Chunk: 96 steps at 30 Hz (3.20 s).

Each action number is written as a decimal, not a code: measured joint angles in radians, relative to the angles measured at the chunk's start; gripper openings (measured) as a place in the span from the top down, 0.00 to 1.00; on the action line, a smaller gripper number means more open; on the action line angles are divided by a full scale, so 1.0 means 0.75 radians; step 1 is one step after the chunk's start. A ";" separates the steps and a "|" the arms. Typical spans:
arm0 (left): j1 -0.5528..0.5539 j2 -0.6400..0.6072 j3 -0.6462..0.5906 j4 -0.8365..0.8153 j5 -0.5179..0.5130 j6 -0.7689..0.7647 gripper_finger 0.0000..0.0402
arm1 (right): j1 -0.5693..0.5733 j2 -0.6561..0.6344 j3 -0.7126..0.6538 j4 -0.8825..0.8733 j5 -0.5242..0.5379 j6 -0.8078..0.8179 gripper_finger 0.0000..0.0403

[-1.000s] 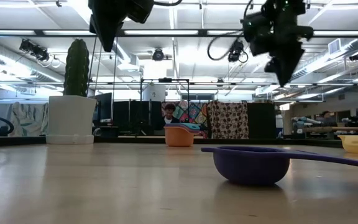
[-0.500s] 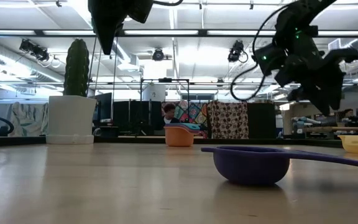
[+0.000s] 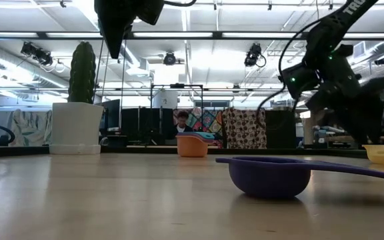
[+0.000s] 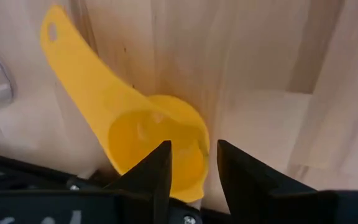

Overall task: Nest measuring cups in basket
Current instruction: Stack the yellow measuring cup on top of the blue measuring cup

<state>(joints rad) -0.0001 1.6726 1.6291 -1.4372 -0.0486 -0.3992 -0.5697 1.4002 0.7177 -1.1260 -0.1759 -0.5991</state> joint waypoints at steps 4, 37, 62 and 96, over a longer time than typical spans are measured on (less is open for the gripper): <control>0.005 0.000 0.000 0.002 0.000 0.000 0.99 | 0.000 0.000 -0.049 0.044 0.002 0.001 0.67; 0.077 -0.062 0.001 -0.026 0.001 0.087 0.99 | 0.229 0.141 0.875 -0.086 0.319 -0.227 0.97; 0.206 -0.165 0.000 -0.113 0.073 0.488 0.99 | 0.117 0.902 2.053 -0.310 0.372 -1.147 0.97; 0.456 -0.193 0.001 -0.126 0.186 0.597 0.99 | 0.101 1.231 2.098 -0.021 -0.078 -1.673 0.97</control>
<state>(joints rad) 0.3416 1.5276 1.6295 -1.5316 0.0910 0.0486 -0.4942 2.3234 2.2910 -1.1415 -0.2345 -1.8542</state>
